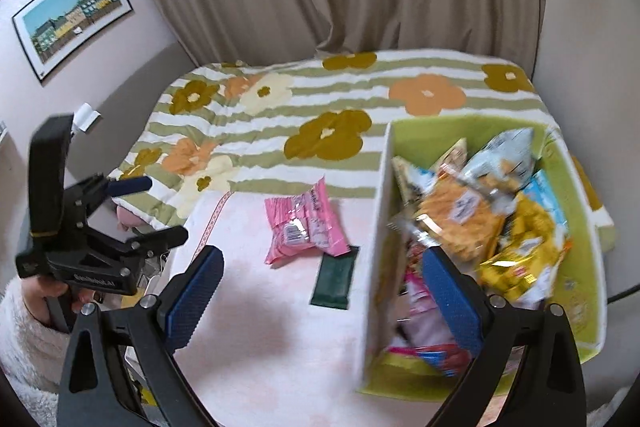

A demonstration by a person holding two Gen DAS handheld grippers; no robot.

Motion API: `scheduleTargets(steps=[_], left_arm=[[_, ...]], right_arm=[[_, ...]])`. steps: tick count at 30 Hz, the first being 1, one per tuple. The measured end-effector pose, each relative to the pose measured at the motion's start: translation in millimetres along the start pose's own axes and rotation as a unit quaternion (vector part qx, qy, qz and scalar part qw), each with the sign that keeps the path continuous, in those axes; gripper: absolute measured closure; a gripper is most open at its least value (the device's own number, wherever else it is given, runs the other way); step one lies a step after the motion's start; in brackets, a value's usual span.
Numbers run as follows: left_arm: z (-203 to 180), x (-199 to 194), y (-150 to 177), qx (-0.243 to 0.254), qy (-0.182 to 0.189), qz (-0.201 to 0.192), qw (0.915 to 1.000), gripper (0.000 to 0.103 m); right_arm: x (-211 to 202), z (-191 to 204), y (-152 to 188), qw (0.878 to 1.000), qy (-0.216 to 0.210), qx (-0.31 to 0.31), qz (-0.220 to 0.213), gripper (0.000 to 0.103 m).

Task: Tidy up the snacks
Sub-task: 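Withdraw both tools toward the pink bag and dark green bar, then grasp the pink striped bag with the left tool while the right tool grasps the dark green bar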

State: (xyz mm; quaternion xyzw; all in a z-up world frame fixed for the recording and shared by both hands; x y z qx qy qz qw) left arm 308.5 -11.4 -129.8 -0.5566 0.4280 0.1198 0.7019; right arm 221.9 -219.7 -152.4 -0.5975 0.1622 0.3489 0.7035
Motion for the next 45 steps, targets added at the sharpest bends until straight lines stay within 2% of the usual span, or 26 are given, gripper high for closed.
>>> scheduleTargets(steps=[9,15,18,21,26,32,37,39,40,41,45], left_arm=[[34,44,-6,0.057,0.089,0.028,0.9940,0.001],[20,105,-6,0.112,0.151,0.070,0.9797,0.001],[8,136,-1,0.137,0.168,0.090,0.9721,0.001],[-3,161,7,0.159,0.165,0.105,0.9675,0.001],[-9,191,14,0.160,0.180,0.122,0.9629,0.001],[-7,225,15,0.158,0.170,0.127,0.9645,0.001],[-5,243,12,0.162,0.174,0.134,0.9619,0.001],[-6,248,13,0.165,0.178,0.139,0.9600,0.003],[-7,250,14,0.169,0.180,0.142,0.9586,0.008],[-9,252,16,0.173,0.183,0.145,0.9568,0.017],[-16,251,20,0.198,0.184,0.132,0.9538,0.021]], right_arm=[[53,44,26,0.997,0.053,0.025,0.040,0.004],[90,59,61,0.992,0.096,0.035,0.069,0.004],[107,59,79,0.989,0.111,0.046,0.080,0.004],[120,54,91,0.986,0.137,0.050,0.083,0.005],[141,43,93,0.979,0.179,0.041,0.084,0.005],[168,32,95,0.972,0.214,0.040,0.090,0.005],[180,26,94,0.969,0.227,0.053,0.085,0.005],[184,22,94,0.967,0.232,0.056,0.085,0.005],[187,19,94,0.967,0.233,0.059,0.086,0.005],[189,19,94,0.967,0.234,0.062,0.086,0.005],[193,15,90,0.966,0.235,0.068,0.084,0.005]])
Point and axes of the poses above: each gripper's, at about its wrist camera, not at the fingertips, and x roughly the way its jaws point, z to its left, y to its underside, the point moved 1 cm from there along x, roughly the way its jaws point, and after that the axes turned 9 degrees about -z, right-handed, at the moved point
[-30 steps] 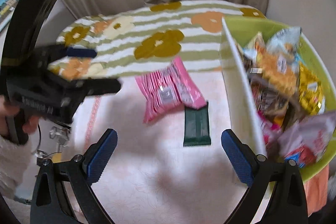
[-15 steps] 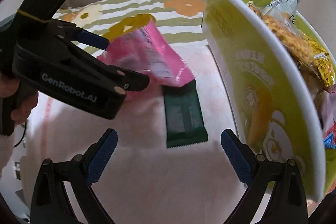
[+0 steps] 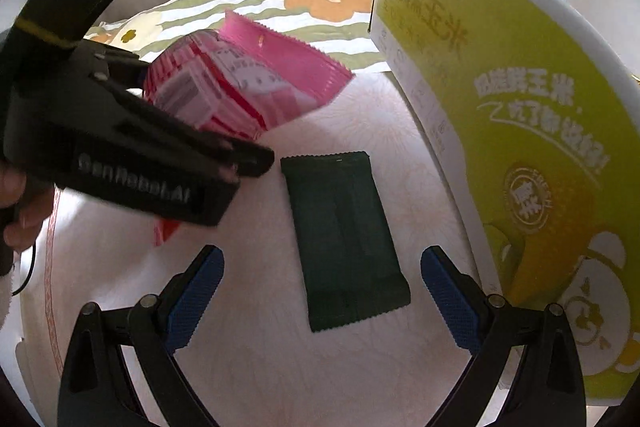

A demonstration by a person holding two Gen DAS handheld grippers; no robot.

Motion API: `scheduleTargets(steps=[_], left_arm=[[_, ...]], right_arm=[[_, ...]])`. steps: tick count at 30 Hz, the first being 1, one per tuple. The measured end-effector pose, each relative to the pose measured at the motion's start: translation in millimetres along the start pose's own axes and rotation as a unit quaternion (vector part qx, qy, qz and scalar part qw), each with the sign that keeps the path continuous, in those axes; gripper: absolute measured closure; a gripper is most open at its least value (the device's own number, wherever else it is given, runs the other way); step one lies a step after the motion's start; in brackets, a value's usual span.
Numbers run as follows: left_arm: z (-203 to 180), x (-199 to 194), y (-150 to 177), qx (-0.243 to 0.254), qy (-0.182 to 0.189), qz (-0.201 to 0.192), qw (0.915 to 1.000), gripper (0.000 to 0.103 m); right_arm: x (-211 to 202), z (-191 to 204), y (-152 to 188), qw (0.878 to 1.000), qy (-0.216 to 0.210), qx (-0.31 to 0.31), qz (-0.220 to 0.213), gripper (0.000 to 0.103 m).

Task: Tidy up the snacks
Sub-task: 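Grasp the pink striped bag with the left tool while the right tool grasps the dark green bar, then carry the pink bag and green bar over the box and release them inside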

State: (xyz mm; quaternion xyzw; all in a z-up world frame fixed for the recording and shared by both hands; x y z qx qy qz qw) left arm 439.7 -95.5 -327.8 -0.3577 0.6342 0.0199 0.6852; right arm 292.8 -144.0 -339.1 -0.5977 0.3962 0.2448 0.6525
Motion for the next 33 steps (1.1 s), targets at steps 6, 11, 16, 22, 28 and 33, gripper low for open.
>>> scheduleTargets(steps=[6,11,16,22,28,33], left_arm=[[2,-10,3,0.000,-0.002,-0.012,0.9999,0.032],[10,-26,9,-0.024,-0.017,-0.022,0.9993,0.033],[23,-40,22,-0.064,-0.027,-0.024,0.9973,0.034],[26,-54,37,-0.097,-0.041,-0.027,0.9940,0.034],[29,-72,51,-0.139,-0.061,-0.029,0.9881,0.034],[25,-103,56,-0.160,-0.089,-0.042,0.9822,0.034]], right_arm=[[3,-3,-5,1.000,0.002,0.000,-0.003,0.019],[12,-6,-5,1.000,-0.001,0.013,0.002,0.026],[14,-3,-6,1.000,-0.005,0.013,-0.004,0.029],[13,2,-9,1.000,-0.022,-0.014,-0.008,0.051],[7,6,-7,0.998,-0.053,-0.028,-0.007,0.062],[-23,13,-17,0.995,-0.086,-0.041,-0.038,0.062]])
Point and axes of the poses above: each gripper's, at about its wrist camera, not at the fingertips, and x roughly the way its jaws point, z to its left, y to its underside, the point moved 1 cm from there along x, roughly the way its jaws point, and after that the axes turned 9 degrees about -z, right-handed, at the moved point
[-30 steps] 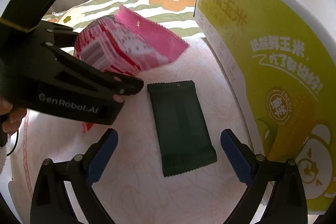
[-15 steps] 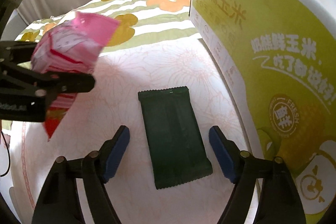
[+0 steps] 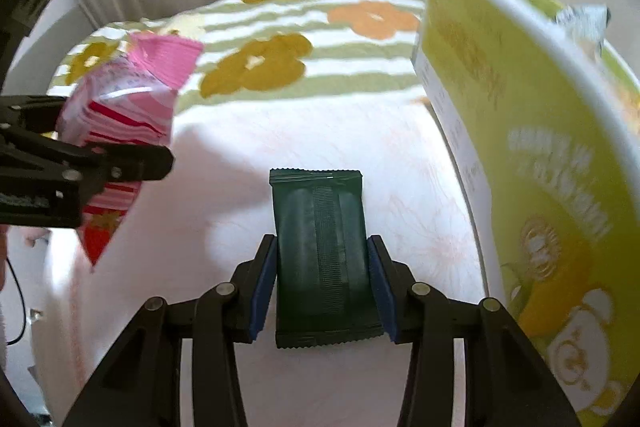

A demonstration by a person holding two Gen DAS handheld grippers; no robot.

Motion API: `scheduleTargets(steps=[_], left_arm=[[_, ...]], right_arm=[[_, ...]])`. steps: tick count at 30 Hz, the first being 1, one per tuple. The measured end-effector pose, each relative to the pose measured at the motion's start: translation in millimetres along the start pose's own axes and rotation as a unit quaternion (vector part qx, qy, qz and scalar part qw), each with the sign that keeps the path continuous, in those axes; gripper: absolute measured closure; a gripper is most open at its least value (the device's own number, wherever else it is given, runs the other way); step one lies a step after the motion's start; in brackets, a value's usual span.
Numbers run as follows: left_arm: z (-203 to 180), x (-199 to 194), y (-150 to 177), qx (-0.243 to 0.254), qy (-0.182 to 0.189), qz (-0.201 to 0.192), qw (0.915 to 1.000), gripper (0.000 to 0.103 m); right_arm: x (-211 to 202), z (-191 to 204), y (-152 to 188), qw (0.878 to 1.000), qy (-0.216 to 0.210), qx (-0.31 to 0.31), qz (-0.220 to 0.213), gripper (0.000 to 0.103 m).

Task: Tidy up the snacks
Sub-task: 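Carry the pink bag and green bar over the box and release them inside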

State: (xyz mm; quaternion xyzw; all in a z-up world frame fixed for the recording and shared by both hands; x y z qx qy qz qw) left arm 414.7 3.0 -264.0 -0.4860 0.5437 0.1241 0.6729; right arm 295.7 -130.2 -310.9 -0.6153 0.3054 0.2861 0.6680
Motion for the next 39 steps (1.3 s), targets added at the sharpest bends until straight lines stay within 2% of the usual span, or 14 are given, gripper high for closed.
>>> scheduleTargets(steps=[9,14,17,22,27,32,39], left_arm=[[-22,-74,-22,-0.027,-0.043,-0.052,0.9974,0.034],[-65,-110,-45,-0.046,-0.062,-0.083,0.9936,0.034],[-102,-122,-61,-0.059,-0.067,-0.100,0.9910,0.034],[-163,-121,-87,-0.073,-0.067,-0.117,0.9882,0.034],[-210,-105,-109,-0.094,-0.056,-0.120,0.9868,0.034],[-246,-77,-126,-0.103,-0.042,-0.098,0.9889,0.034],[-267,-42,-134,-0.108,-0.034,-0.054,0.9921,0.034]], right_arm=[[-78,-11,-38,0.995,-0.078,-0.007,-0.066,0.062],[-131,-41,-55,0.989,-0.112,-0.022,-0.098,0.062],[-154,-76,-66,0.986,-0.125,-0.027,-0.108,0.062],[-182,-136,-81,0.985,-0.120,-0.036,-0.121,0.062],[-188,-200,-93,0.986,-0.105,-0.024,-0.125,0.062],[-193,-246,-95,0.988,-0.093,-0.003,-0.120,0.062],[-191,-275,-87,0.989,-0.091,0.024,-0.111,0.062]])
Point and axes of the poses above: each gripper's, at about its wrist camera, not at the fingertips, and x roughly the way its jaws point, z to its left, y to its underside, the point moved 1 cm from there along x, roughly the way its jaws point, and after that the axes turned 9 degrees about -z, right-handed, at the moved point
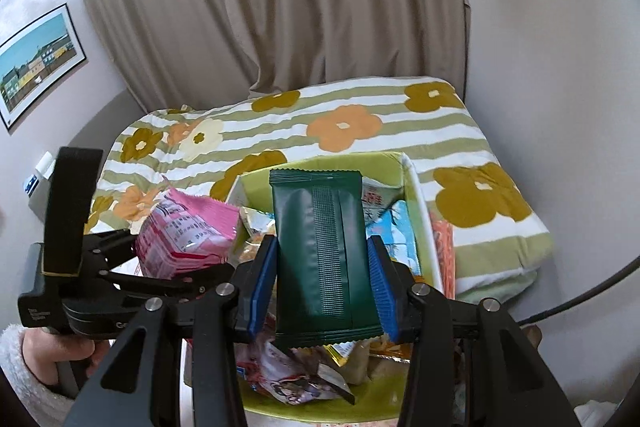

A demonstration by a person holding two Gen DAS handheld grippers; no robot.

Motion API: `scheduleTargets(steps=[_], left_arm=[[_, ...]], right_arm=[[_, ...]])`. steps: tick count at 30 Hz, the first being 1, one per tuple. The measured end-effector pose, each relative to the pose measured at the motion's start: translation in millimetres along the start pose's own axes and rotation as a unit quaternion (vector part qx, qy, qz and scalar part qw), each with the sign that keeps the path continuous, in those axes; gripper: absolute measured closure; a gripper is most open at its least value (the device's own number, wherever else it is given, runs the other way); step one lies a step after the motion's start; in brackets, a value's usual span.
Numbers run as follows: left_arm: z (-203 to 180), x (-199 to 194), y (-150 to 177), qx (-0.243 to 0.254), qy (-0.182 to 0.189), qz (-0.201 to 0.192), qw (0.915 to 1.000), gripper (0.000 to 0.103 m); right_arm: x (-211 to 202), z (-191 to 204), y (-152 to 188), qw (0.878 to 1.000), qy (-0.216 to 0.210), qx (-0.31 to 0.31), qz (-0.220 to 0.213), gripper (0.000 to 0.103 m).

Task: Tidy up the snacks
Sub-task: 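Carry the pink bag and green bar over the box and release them inside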

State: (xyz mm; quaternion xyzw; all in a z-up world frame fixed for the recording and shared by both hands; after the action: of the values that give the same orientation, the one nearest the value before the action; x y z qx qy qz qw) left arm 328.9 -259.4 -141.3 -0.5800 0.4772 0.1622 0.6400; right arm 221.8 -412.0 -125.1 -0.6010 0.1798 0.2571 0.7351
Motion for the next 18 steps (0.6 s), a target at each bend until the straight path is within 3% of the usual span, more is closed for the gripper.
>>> scheduleTargets(steps=[3,5,12,18], left_arm=[[-5,6,2,-0.003,0.020,0.011,0.9997,0.024],[-11,10,5,0.003,0.016,0.019,0.9997,0.002],[-12,-13,18,0.024,-0.001,-0.014,0.9996,0.001],[3,-35,23,-0.006,0.007,-0.037,0.9993,0.001]], right_arm=[[0,-7,4,1.000,0.003,0.011,0.002,0.062],[-2,-11,6,1.000,0.005,0.018,0.003,0.062],[-10,-25,14,0.999,0.007,0.040,0.007,0.062],[-13,-26,23,0.999,0.004,0.050,0.017,0.062]])
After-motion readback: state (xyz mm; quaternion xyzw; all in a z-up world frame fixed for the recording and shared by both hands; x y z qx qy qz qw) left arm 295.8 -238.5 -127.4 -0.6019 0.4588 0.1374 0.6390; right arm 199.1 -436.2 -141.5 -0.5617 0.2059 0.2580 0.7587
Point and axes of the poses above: each gripper's, at about its wrist camera, not at the fingertips, and x roughly the way its jaws point, z to its left, y to its underside, the point moved 1 cm from there along x, roughly the way its jaws point, and after that the axes turned 9 degrees about -z, right-handed, at the moved point
